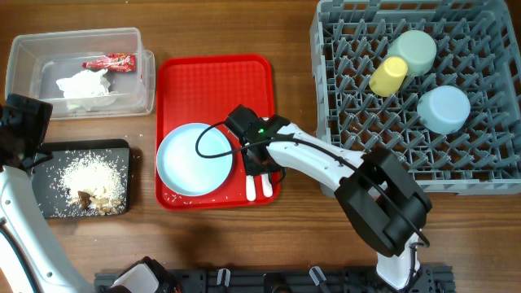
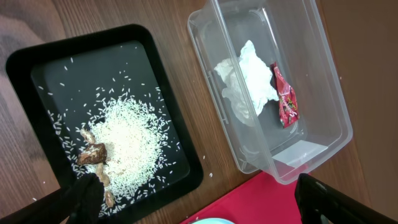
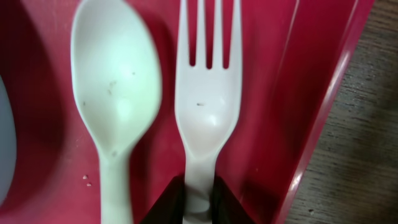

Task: Sort waste into correct bins and load items into the dishwasher rack
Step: 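Carry the fork to the rack and stand it in the top-left slots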

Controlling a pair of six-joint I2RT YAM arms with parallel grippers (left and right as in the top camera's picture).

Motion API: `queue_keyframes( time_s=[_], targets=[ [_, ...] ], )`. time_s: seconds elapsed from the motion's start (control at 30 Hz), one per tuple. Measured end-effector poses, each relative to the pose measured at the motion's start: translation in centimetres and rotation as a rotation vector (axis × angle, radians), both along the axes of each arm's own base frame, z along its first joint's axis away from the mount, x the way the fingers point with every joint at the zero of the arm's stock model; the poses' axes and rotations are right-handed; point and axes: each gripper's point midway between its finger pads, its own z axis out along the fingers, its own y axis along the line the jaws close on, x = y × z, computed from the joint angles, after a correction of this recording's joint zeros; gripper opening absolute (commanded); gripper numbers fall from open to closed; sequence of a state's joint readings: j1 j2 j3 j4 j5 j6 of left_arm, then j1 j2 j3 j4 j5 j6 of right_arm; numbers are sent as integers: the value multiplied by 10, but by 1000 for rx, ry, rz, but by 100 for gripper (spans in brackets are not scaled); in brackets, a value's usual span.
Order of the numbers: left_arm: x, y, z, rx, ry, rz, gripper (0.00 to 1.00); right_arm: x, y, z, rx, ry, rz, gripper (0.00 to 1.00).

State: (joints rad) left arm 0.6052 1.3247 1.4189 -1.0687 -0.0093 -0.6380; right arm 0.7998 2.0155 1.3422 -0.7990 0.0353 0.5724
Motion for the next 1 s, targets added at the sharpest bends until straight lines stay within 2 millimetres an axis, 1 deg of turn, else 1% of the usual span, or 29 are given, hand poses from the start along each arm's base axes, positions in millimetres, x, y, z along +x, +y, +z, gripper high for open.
queue_keyframes(
  time_s=[0.1,0.17,0.2,0.23,0.33,0.4,0.47,0.5,0.53,0.57,0.7,0.77,0.83,0.9,0.93,1.0],
  targets=[
    [0,0,0,0,0,0,100,0,0,2,-18,15,0,15],
    [0,0,0,0,0,0,100,2,-6,8,-59,20,-5,15],
    [0,0,0,0,0,0,100,7,-8,15,-77,6,-9,15],
    [0,0,0,0,0,0,100,13,-9,22,-90,-10,-15,15],
    [0,0,0,0,0,0,100,42,-16,54,-117,-87,-52,15],
    [0,0,0,0,0,0,100,62,-26,72,-137,-140,-85,16],
    [0,0,0,0,0,0,100,86,-43,88,-159,-202,-133,16],
    [0,0,0,0,0,0,100,99,-57,95,-172,-229,-164,16],
    [0,0,0,0,0,0,100,107,-66,100,-177,-244,-183,15],
    [0,0,0,0,0,0,100,124,-84,109,-176,-275,-221,16],
    [0,0,0,0,0,0,100,180,-148,144,-156,-413,-308,16],
    [0,0,0,0,0,0,100,196,-178,154,-163,-448,-329,16],
    [0,0,0,0,0,0,100,207,-201,156,-158,-456,-328,18],
    [0,0,0,0,0,0,100,215,-208,157,-116,-460,-305,18],
    [0,0,0,0,0,0,100,220,-207,158,-79,-467,-283,18],
    [0,0,0,0,0,0,100,222,-205,158,-34,-462,-258,18]
  ],
)
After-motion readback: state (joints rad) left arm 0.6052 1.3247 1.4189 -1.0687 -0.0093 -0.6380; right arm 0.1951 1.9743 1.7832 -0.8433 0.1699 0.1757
